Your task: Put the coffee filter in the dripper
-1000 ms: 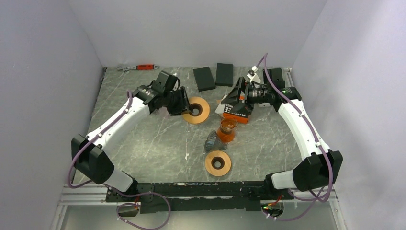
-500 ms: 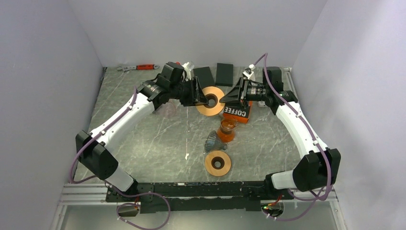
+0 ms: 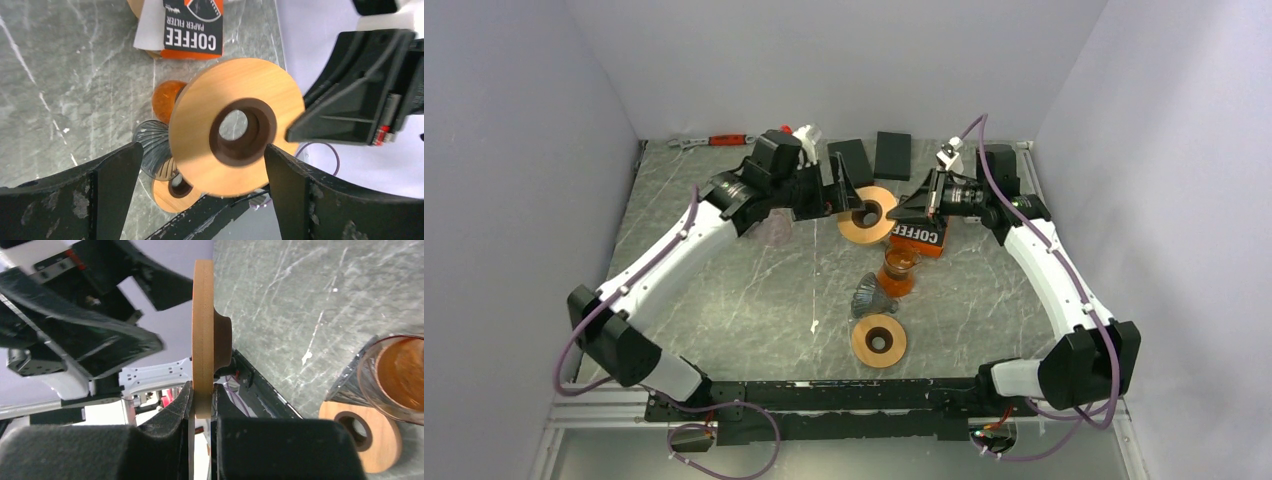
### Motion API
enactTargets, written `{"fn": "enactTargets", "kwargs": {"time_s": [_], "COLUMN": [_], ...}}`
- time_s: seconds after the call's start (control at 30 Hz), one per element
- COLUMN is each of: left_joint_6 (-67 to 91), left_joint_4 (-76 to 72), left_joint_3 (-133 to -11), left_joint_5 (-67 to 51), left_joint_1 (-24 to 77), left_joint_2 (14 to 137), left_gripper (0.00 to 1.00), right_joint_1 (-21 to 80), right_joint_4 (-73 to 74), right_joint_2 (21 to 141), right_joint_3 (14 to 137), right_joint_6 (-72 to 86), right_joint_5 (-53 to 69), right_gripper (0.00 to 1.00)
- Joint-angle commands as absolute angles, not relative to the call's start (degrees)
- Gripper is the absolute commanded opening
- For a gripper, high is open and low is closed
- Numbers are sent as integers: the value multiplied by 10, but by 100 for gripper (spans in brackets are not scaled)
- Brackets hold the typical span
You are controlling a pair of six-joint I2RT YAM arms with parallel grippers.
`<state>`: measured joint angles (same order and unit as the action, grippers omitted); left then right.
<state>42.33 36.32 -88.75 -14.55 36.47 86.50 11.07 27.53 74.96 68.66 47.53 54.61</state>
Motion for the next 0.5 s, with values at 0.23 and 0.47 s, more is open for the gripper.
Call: {"fn": "enactTargets", "kwargs": {"time_s": [0.23,0.47], "left_joint_6": [461,526], "left_joint_4": [273,237], "left_joint_3": [-769,-703], "left_joint_5": [-87,-139], "left_joint_1": [364,364], "left_joint_2": [725,722], "left_gripper": [98,98], "right_joint_1": [8,-25], "right_joint_4": [254,248], "right_joint_2": [668,652], "right_joint_3": [590,522], "right_joint_6": [443,427], "right_joint_5": [565,588], "right_gripper": [0,0]}}
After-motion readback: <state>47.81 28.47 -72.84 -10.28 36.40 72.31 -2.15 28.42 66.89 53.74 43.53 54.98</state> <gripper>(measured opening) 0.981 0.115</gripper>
